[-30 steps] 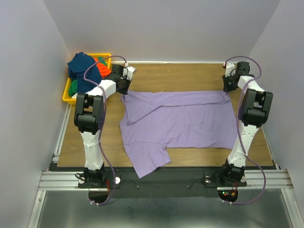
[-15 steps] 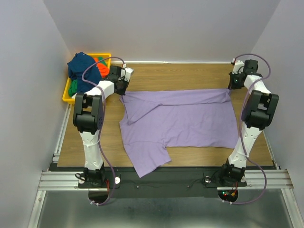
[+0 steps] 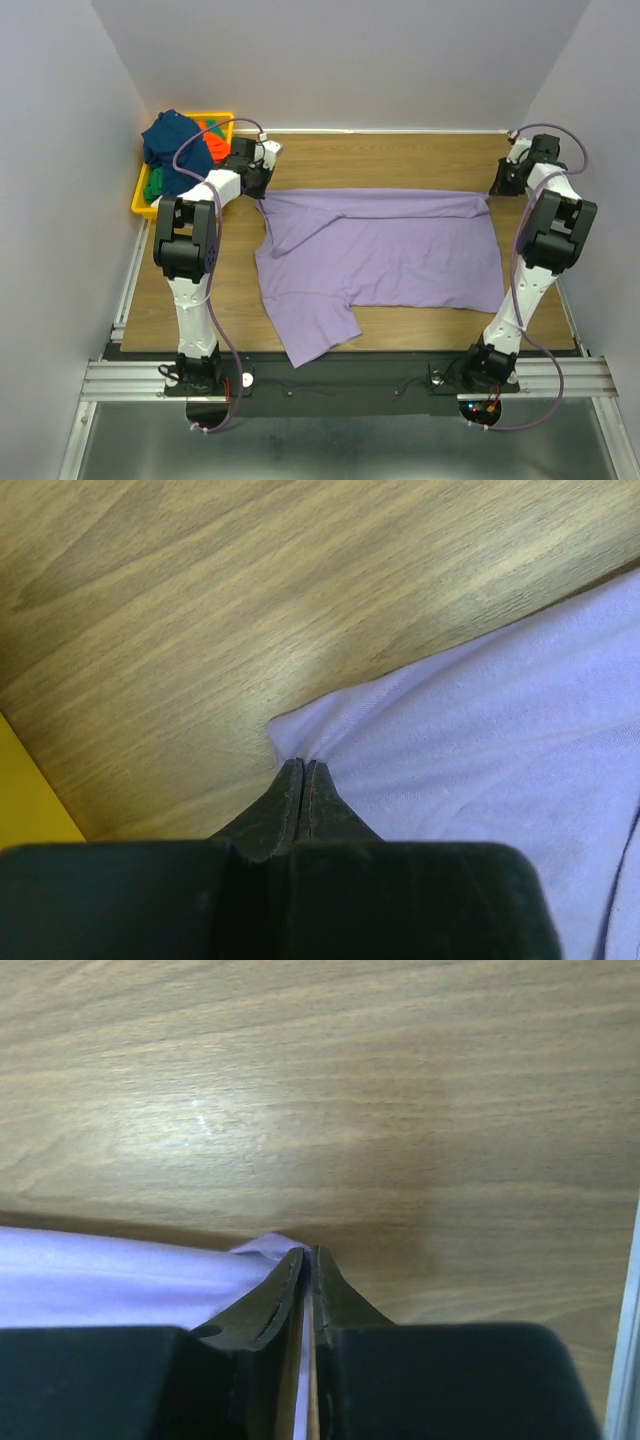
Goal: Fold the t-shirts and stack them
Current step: Fold the tshirt
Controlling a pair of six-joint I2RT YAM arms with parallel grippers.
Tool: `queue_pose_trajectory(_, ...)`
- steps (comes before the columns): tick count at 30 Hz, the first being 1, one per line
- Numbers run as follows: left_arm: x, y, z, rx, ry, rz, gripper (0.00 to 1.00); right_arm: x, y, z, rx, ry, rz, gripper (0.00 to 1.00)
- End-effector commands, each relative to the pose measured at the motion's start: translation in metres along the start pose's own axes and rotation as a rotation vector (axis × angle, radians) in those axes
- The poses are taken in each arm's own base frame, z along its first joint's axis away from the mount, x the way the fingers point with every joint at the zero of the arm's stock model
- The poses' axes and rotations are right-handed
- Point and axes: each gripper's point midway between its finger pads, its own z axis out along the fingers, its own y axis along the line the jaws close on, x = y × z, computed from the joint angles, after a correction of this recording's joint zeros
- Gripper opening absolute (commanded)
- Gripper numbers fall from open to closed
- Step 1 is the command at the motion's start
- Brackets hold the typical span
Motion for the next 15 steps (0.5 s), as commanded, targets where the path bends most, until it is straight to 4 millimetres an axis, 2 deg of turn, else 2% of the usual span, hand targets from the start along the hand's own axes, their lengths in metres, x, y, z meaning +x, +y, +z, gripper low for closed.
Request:
queue_pose_trajectory(1,-0.034,0.020,-0.018,-0.051,-0.090,0.007,0.00,-0.032,-0.023,0.000,0.041,-0.085,0.017,0.15)
queue_pose_trajectory(6,-0.052,0.025,-0.008,-0.050,-0.119,-0.006,0.00,-0.050,-0.025,0.007,0.031,-0.122,0.006,0.16)
queue_pose_trajectory(7,-0.063,0.028,-0.009,-0.056,-0.141,-0.005,0.00,-0.052,-0.025,0.008,0.026,-0.127,-0.004,0.21)
queue_pose_trajectory(8,-0.062,0.029,-0.004,-0.061,-0.137,-0.008,0.00,-0.058,-0.026,0.009,0.027,-0.139,-0.008,0.23)
queue_pose_trajectory(9,-0.072,0.033,-0.005,-0.071,-0.156,-0.008,0.00,-0.060,-0.026,0.009,0.026,-0.143,-0.009,0.27)
queue_pose_trajectory(10,-0.076,0.035,-0.004,-0.079,-0.160,-0.013,0.00,-0.063,-0.027,0.007,0.028,-0.150,-0.013,0.37)
queue_pose_trajectory(12,-0.087,0.043,-0.002,-0.105,-0.176,-0.020,0.02,-0.071,-0.024,-0.003,0.021,-0.171,-0.037,0.48)
queue_pose_trajectory(13,-0.088,0.046,-0.003,-0.113,-0.166,-0.025,0.10,-0.072,-0.019,-0.006,0.003,-0.175,-0.046,0.59)
queue_pose_trajectory(15,-0.094,0.053,-0.008,-0.129,-0.173,-0.036,0.24,-0.082,-0.009,-0.025,-0.021,-0.206,-0.069,0.66)
